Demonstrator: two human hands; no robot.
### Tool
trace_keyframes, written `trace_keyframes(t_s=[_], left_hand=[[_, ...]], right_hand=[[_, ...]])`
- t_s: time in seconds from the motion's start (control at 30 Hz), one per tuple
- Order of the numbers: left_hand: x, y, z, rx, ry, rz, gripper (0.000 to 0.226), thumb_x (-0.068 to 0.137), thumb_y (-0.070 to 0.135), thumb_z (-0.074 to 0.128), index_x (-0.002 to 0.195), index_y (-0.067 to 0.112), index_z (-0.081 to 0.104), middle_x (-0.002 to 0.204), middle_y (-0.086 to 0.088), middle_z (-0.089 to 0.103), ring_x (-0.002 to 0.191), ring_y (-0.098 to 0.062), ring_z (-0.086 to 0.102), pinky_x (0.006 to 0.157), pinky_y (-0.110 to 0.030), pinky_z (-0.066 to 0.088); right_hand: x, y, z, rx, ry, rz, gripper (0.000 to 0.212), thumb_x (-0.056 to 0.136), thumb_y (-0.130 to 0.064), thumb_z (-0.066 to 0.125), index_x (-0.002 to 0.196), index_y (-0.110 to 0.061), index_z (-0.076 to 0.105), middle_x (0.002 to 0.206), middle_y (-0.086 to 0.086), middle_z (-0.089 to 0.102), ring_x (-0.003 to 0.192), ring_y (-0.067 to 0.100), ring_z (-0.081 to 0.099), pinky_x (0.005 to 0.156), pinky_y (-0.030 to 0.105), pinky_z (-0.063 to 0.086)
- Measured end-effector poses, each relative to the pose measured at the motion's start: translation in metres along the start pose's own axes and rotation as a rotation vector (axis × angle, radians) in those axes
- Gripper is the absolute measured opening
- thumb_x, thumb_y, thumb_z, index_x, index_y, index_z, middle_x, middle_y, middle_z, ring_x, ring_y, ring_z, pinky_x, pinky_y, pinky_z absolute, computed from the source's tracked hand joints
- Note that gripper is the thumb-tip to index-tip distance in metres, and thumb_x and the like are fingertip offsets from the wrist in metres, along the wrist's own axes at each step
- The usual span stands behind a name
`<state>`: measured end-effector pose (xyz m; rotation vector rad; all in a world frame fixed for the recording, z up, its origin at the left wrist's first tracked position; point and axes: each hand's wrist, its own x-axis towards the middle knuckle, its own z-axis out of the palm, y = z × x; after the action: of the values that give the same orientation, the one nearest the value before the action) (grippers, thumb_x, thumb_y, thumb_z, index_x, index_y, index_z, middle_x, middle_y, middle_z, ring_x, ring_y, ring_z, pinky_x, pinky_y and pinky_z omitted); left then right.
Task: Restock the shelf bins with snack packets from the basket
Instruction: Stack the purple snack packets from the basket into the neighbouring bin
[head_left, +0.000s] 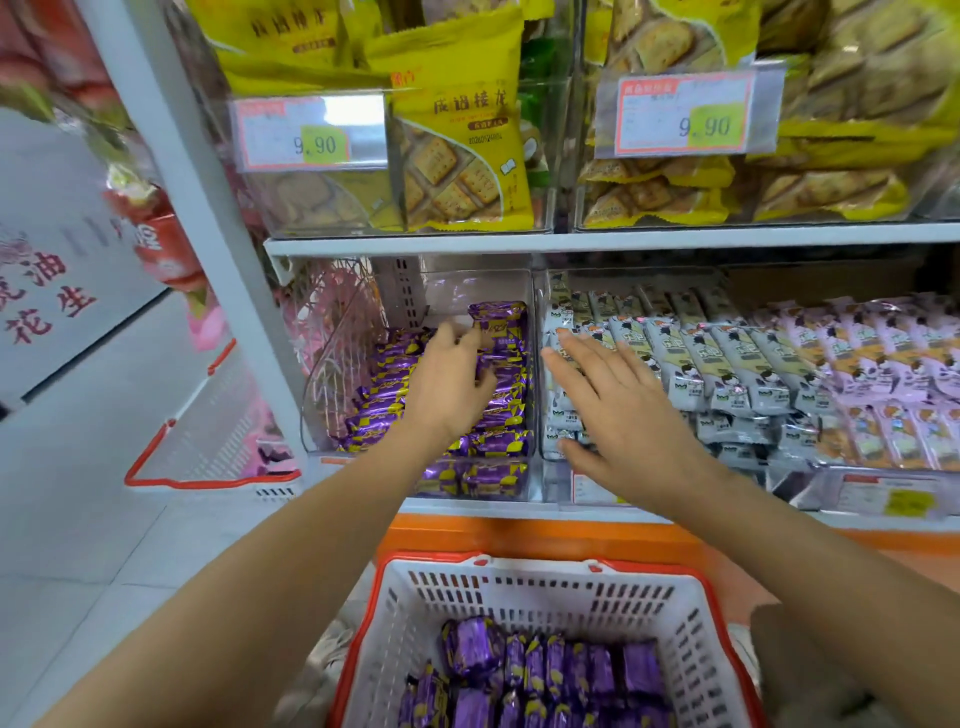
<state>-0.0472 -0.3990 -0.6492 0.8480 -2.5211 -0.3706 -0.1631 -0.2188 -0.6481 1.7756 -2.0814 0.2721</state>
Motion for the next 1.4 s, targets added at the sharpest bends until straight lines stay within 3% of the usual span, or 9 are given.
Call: trace_keyframes(t_s=[0.17, 0.37, 0.57, 0.7, 0.8, 0.87, 1.03, 1.3, 1.4], left_hand=[[-0.065, 0.012, -0.025, 0.003, 0.072, 0.133, 0.026, 0.086, 0.015, 0.062, 0.112, 0.015, 0.064, 0.112, -0.008, 0.056, 0.097, -0.029, 0.059, 0.076, -0.035, 0.045], [-0.151, 0.015, -0.006, -0.031, 0.006, 0.241, 0.02, 0.084, 0.018, 0.054, 0.102, 0.018, 0.063, 0.095, 0.0, 0.058, 0.084, -0.024, 0.062, 0.064, -0.036, 0.05], [-0.208, -0.006, 0.07, 0.016, -0.591, -0.098, 0.021, 0.094, 0.022, 0.053, 0.112, 0.019, 0.062, 0.109, -0.002, 0.066, 0.098, -0.023, 0.062, 0.077, -0.03, 0.045], [-0.249, -0.028, 0.122, 0.078, -0.982, -0.202, 0.033, 0.098, 0.027, 0.051, 0.127, 0.012, 0.055, 0.125, -0.012, 0.061, 0.113, -0.03, 0.057, 0.091, -0.036, 0.046], [-0.281, -0.043, 0.149, 0.088, -1.124, -0.269, 0.04, 0.096, 0.027, 0.053, 0.133, 0.012, 0.053, 0.131, -0.017, 0.055, 0.12, -0.033, 0.053, 0.093, -0.036, 0.044], [-0.297, -0.052, 0.163, 0.087, -1.173, -0.294, 0.038, 0.094, 0.024, 0.049, 0.131, 0.014, 0.054, 0.13, -0.019, 0.054, 0.121, -0.036, 0.052, 0.094, -0.036, 0.043], [-0.309, -0.056, 0.177, 0.053, -1.204, -0.315, 0.045, 0.095, 0.021, 0.049, 0.139, 0.017, 0.047, 0.139, -0.019, 0.042, 0.13, -0.035, 0.041, 0.102, -0.035, 0.038], [-0.312, -0.064, 0.184, 0.048, -1.199, -0.353, 0.046, 0.091, 0.031, 0.057, 0.136, 0.023, 0.052, 0.139, -0.019, 0.034, 0.114, -0.04, 0.056, 0.103, -0.036, 0.043], [-0.314, -0.064, 0.184, 0.03, -1.199, -0.369, 0.045, 0.092, 0.03, 0.055, 0.136, 0.021, 0.05, 0.14, -0.018, 0.032, 0.116, -0.04, 0.053, 0.103, -0.039, 0.042]], right_hand=[[-0.017, -0.011, -0.027, 0.121, 0.153, -0.127, 0.051, 0.089, -0.032, 0.052, 0.136, -0.01, 0.052, 0.136, 0.012, 0.053, 0.124, 0.026, 0.046, 0.103, 0.039, 0.033], [-0.076, -0.029, -0.019, 0.183, 0.054, -0.349, 0.025, 0.087, -0.026, 0.047, 0.087, -0.017, 0.07, 0.076, 0.0, 0.066, 0.071, 0.024, 0.065, 0.059, 0.032, 0.052], [-0.134, -0.037, 0.067, 0.209, -0.788, -0.039, 0.038, 0.098, -0.04, 0.048, 0.13, -0.02, 0.053, 0.129, 0.005, 0.058, 0.116, 0.025, 0.057, 0.078, 0.033, 0.047], [-0.175, -0.059, 0.139, 0.374, -1.18, 0.201, 0.063, 0.098, -0.049, 0.046, 0.147, -0.011, 0.033, 0.145, 0.014, 0.044, 0.129, 0.031, 0.047, 0.103, 0.038, 0.042], [-0.203, -0.085, 0.17, 0.454, -1.352, 0.268, 0.067, 0.098, -0.051, 0.045, 0.144, -0.004, 0.033, 0.146, 0.019, 0.041, 0.129, 0.032, 0.046, 0.1, 0.034, 0.04], [-0.216, -0.1, 0.186, 0.505, -1.377, 0.328, 0.061, 0.098, -0.05, 0.046, 0.135, -0.002, 0.042, 0.14, 0.02, 0.047, 0.123, 0.032, 0.05, 0.092, 0.033, 0.041], [-0.227, -0.134, 0.202, 0.496, -1.446, 0.429, 0.071, 0.098, -0.055, 0.04, 0.148, -0.005, 0.031, 0.149, 0.023, 0.037, 0.135, 0.035, 0.039, 0.108, 0.036, 0.033], [-0.227, -0.155, 0.204, 0.383, -1.376, 0.591, 0.081, 0.088, -0.054, 0.06, 0.14, 0.002, 0.035, 0.144, 0.024, 0.038, 0.133, 0.037, 0.036, 0.108, 0.039, 0.03], [-0.23, -0.149, 0.211, 0.566, -1.341, 0.751, 0.086, 0.08, -0.051, 0.071, 0.138, 0.002, 0.036, 0.123, 0.014, 0.052, 0.119, 0.03, 0.051, 0.075, 0.029, 0.043]])
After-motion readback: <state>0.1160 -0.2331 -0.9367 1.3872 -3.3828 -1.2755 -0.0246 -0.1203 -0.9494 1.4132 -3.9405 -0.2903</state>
